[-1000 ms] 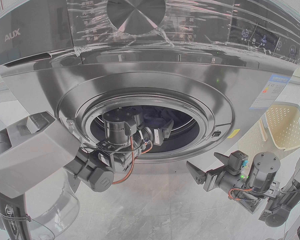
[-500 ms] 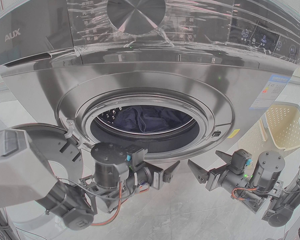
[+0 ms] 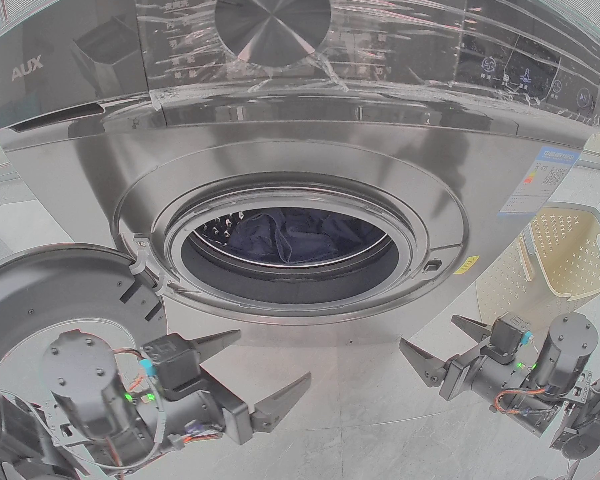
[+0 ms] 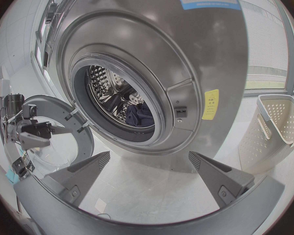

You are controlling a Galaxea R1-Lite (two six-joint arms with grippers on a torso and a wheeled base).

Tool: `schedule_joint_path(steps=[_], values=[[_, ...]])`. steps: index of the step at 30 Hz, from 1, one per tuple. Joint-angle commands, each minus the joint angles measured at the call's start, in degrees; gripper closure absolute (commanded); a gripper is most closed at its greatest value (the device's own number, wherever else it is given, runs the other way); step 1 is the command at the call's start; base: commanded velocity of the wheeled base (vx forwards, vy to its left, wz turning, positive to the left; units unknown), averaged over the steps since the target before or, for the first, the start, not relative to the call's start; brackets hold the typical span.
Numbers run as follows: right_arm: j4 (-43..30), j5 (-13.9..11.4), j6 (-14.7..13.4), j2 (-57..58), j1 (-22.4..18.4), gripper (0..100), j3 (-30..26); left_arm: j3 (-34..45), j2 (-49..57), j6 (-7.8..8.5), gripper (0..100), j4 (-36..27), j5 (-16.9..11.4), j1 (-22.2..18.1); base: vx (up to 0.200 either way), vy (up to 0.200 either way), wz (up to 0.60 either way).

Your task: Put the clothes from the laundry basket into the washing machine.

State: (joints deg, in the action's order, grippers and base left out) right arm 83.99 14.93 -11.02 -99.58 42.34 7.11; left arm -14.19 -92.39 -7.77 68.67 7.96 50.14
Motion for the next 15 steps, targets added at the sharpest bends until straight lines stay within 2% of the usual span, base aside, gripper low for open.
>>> schedule_joint_path(steps=[1,5,9,11,15], values=[[0.0,-0.4,0.2,6.8,-0.4,0,-5.1,5.5,14.3,0.29,0,-0.6,-0.3,-2.4,-0.200,0.000,0.00],[-0.1,0.2,0.1,9.8,-1.2,0,-6.9,9.1,20.0,0.82,0,-0.9,-0.4,-5.1,-0.200,0.000,0.00],[-2.9,0.7,0.0,13.9,-6.0,0,-7.1,13.1,26.1,2.32,0,-1.6,0.0,-7.7,-0.200,0.000,0.00],[-4.5,0.7,-0.1,15.7,-7.2,0,-7.1,14.2,28.7,2.58,0,-1.8,0.0,-8.9,-0.200,0.000,0.00],[-16.0,0.5,-0.9,24.2,-7.4,0,-7.1,14.2,37.7,3.02,0,-8.0,0.1,-13.9,-0.200,0.000,0.00]])
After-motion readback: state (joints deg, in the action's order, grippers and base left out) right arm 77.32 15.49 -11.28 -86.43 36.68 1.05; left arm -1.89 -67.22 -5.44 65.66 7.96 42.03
